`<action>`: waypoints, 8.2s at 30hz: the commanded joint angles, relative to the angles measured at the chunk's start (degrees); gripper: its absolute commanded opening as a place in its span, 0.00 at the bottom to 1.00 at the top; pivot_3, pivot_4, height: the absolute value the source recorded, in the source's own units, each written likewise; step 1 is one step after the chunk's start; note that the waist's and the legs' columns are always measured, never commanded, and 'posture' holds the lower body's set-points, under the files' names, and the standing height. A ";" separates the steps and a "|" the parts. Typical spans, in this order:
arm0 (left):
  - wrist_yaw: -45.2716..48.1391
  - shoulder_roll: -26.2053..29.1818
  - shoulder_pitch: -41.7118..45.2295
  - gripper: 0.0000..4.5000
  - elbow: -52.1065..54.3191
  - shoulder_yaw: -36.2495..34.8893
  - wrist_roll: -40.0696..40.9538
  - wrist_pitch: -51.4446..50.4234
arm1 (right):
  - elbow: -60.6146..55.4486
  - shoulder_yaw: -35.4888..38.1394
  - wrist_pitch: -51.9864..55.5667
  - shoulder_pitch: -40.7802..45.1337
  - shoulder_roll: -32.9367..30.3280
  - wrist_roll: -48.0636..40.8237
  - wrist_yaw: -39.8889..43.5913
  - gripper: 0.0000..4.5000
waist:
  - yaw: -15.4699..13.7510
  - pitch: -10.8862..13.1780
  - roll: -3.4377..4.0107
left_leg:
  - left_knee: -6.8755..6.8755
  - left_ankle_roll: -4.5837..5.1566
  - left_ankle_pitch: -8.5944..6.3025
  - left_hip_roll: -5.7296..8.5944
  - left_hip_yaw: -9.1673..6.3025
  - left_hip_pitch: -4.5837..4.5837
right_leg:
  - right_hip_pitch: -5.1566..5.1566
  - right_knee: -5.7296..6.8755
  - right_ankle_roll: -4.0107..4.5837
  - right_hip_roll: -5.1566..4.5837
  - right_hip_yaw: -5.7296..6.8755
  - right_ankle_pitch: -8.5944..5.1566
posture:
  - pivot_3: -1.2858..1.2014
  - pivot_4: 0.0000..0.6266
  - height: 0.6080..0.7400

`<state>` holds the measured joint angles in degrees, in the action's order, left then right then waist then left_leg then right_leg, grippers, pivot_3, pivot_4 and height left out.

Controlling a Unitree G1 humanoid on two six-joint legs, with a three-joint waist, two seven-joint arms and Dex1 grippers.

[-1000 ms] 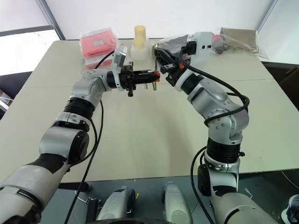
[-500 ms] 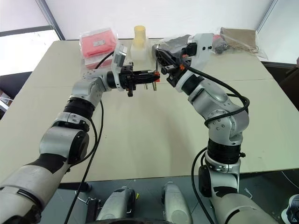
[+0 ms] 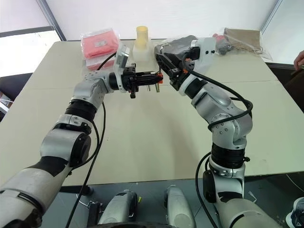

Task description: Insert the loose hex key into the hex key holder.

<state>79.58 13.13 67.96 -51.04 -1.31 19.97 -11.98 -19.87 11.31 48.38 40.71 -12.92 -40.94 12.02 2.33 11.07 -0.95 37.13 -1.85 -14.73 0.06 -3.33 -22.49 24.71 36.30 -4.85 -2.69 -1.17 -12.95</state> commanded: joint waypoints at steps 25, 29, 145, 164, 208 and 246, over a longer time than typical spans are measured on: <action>0.56 0.36 0.41 0.00 1.74 0.04 -1.11 2.21 | -2.20 -2.66 1.07 2.18 -4.11 -1.81 2.50 0.99 | -0.01 0.00 0.00 | 0.00 0.00 0.00 0.00 0.01 0.00 | 0.00 0.00 0.00 0.00 0.00 0.00 | 0.52 0.24 1.00; 0.71 0.32 0.49 0.00 1.49 0.02 -1.35 2.25 | -2.22 -4.36 2.94 3.63 -6.40 -2.02 4.27 0.99 | -0.01 0.00 0.00 | 0.00 0.00 0.00 0.00 0.00 0.00 | 0.00 0.00 0.00 0.00 0.00 0.00 | 0.52 0.24 1.00; -4.27 -0.51 -0.55 0.00 7.58 -5.08 7.24 -9.28 | 2.21 -2.24 -3.64 2.09 -2.42 1.33 2.49 0.00 | -0.01 0.00 0.00 | 0.01 0.00 0.00 0.00 0.00 0.00 | 0.01 0.02 0.00 0.01 0.00 0.00 | 0.52 0.24 1.00; 1.41 1.26 2.61 0.00 2.66 -0.26 -1.06 3.27 | 2.02 -3.77 -0.38 0.40 -5.84 -0.06 5.32 0.00 | -0.14 0.00 0.00 | 0.01 0.00 0.00 0.00 0.01 0.00 | 0.00 0.01 0.00 0.01 0.00 0.00 | 0.52 0.24 1.00; -1.06 -0.11 1.02 0.00 10.39 -0.65 -0.51 4.18 | 5.45 -5.79 -8.43 0.43 -8.44 8.85 8.26 0.00 | -0.20 0.04 0.05 | 0.02 0.00 0.00 0.00 0.03 0.00 | 0.00 0.01 0.00 0.02 -0.04 0.00 | 0.52 0.24 1.00; -16.36 14.30 -26.45 0.00 35.97 -6.72 8.67 -31.22 | -8.58 0.61 4.09 -14.24 -28.15 -12.62 18.21 0.64 | -0.04 0.05 0.04 | 0.02 0.01 -0.01 -0.10 0.02 0.08 | -0.01 0.04 0.00 0.10 -0.10 -0.01 | 0.52 0.24 1.00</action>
<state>65.33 26.33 41.08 -20.91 -5.59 24.74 -37.50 -27.34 11.89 54.79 25.90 -40.32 -54.72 28.78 2.29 11.12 -0.90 37.18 -1.85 -14.73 -0.03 -3.32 -22.44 24.70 36.33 -4.85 -2.62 -1.25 -12.96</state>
